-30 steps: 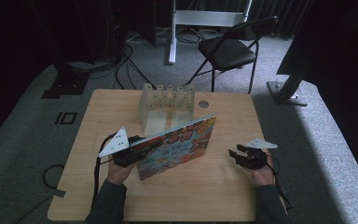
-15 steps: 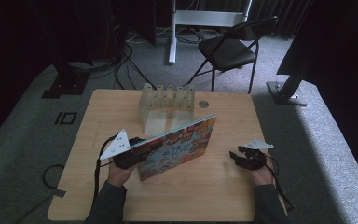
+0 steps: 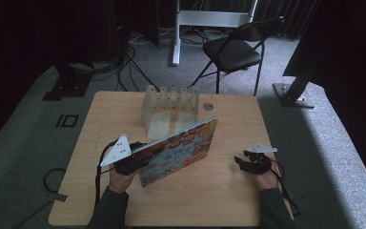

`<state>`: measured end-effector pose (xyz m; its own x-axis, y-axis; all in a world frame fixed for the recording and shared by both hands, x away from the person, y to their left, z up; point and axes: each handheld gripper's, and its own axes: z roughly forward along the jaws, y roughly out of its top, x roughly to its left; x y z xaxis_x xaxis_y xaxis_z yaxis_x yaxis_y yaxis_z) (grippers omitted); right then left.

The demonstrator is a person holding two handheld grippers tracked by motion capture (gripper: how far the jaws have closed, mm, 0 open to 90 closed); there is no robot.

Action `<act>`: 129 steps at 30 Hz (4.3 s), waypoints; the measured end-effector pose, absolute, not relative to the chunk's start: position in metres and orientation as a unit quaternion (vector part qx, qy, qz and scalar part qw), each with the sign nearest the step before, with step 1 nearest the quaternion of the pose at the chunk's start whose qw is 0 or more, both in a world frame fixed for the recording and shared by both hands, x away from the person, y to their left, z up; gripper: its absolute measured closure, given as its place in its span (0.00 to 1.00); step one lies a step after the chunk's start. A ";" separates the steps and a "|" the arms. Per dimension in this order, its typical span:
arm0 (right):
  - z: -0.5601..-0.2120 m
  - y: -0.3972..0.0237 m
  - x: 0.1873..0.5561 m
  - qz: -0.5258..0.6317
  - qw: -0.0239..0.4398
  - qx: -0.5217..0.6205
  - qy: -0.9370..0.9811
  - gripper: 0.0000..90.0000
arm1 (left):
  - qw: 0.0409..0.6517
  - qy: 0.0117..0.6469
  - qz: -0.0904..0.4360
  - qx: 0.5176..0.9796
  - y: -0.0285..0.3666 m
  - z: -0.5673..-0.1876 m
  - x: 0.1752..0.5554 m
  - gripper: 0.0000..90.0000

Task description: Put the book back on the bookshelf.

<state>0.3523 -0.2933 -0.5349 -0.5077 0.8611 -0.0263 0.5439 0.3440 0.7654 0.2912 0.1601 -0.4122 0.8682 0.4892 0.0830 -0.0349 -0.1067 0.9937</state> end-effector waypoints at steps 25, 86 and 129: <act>-0.542 -0.292 0.353 0.336 0.221 0.446 0.799 0.48 | 0.639 0.192 0.228 0.709 0.177 -0.410 0.276 0.90; -0.553 -0.299 0.354 0.363 0.210 0.460 0.783 0.41 | 0.615 0.246 0.260 0.703 0.206 -0.399 0.265 0.90; -0.553 -0.299 0.354 0.362 0.211 0.461 0.782 0.41 | 0.606 0.290 0.277 0.686 0.224 -0.393 0.260 0.90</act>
